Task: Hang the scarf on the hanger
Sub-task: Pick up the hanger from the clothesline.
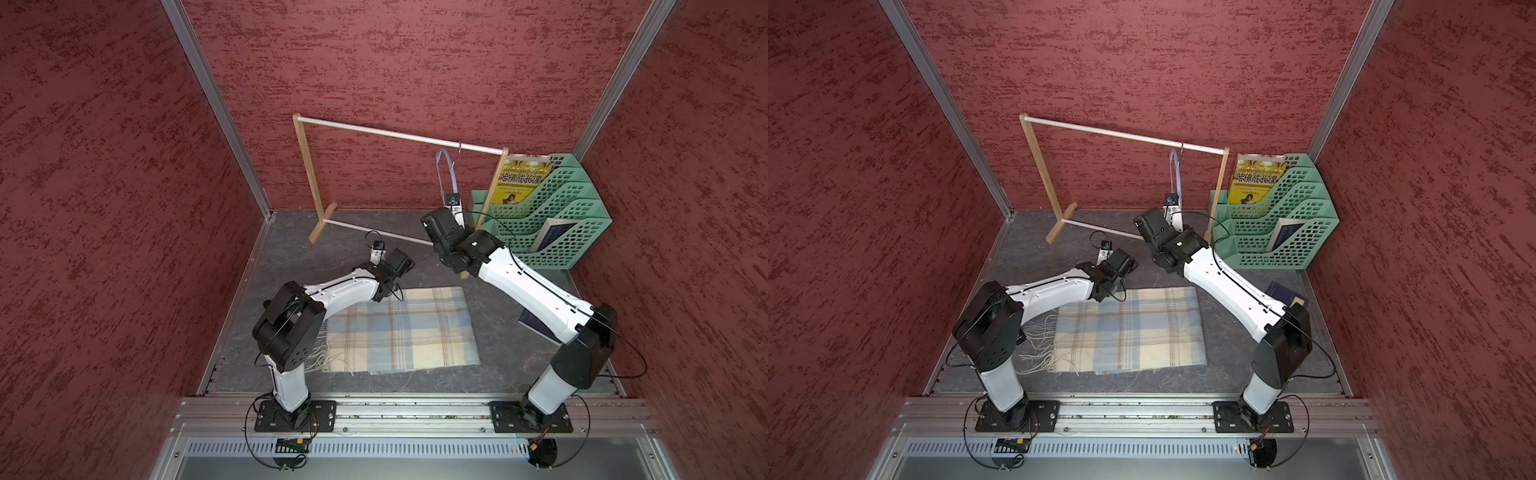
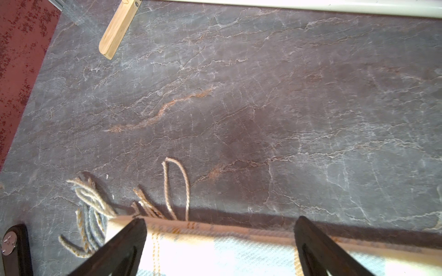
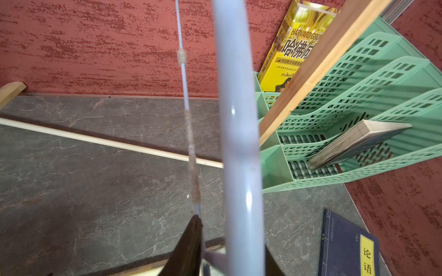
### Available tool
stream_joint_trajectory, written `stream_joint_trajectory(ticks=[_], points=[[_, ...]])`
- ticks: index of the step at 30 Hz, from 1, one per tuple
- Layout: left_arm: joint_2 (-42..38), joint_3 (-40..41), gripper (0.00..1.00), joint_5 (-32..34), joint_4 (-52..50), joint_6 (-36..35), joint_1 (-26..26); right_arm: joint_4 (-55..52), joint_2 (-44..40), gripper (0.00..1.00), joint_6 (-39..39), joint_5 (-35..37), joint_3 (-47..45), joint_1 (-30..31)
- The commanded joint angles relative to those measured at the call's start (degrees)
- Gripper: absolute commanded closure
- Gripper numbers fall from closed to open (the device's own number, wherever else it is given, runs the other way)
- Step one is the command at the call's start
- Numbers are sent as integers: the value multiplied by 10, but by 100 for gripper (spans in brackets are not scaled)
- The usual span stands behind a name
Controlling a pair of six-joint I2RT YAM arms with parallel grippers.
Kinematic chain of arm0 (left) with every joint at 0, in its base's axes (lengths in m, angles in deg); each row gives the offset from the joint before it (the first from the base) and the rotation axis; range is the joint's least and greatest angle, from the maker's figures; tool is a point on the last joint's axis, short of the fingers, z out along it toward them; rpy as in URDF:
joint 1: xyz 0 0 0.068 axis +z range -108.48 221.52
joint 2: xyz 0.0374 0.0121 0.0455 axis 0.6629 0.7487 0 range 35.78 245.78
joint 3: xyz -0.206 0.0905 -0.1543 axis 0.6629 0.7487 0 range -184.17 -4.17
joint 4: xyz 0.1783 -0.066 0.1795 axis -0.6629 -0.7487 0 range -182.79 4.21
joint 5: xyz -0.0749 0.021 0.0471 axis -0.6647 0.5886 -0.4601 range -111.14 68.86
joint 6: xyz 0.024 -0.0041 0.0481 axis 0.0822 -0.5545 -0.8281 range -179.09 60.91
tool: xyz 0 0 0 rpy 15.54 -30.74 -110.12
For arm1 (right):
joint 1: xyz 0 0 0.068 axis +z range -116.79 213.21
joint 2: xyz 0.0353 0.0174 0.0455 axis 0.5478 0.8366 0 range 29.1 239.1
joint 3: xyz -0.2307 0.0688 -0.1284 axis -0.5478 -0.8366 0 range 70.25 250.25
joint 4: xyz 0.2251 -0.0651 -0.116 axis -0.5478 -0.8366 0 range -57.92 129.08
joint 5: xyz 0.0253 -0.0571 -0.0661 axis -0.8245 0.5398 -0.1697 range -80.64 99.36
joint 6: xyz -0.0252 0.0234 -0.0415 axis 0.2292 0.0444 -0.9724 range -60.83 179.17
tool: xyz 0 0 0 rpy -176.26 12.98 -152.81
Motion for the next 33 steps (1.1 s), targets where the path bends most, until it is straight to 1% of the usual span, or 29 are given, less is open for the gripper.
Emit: stream_joint_trajectory(ticks=[1,7,9,15,17,22,24,29,33], points=[[7,-14,0,14,-6,-1,-2,-10,-10,75,9,-9,-8,-1],[8,-14,0,14,-7,-1,-3,-17,-15,96,15,-11,-12,-1],[9,-15,0,14,-7,-1,-3,-15,-19,100,15,-10,-16,-1],[9,-20,0,19,-11,0,-4,17,-29,100,-9,-10,-37,0],[5,-26,0,21,-18,-1,-4,50,-40,100,-38,-5,-51,0],[-22,-39,0,22,-25,-6,-4,171,-90,100,-135,-12,-95,4],[-35,-41,0,19,-20,-11,-4,196,-107,100,-159,-15,-104,5],[-61,-49,0,10,-16,-18,-4,215,-121,100,-180,-20,-115,5],[-68,-69,0,22,-37,-18,-7,240,-121,100,-190,-34,-134,5]])
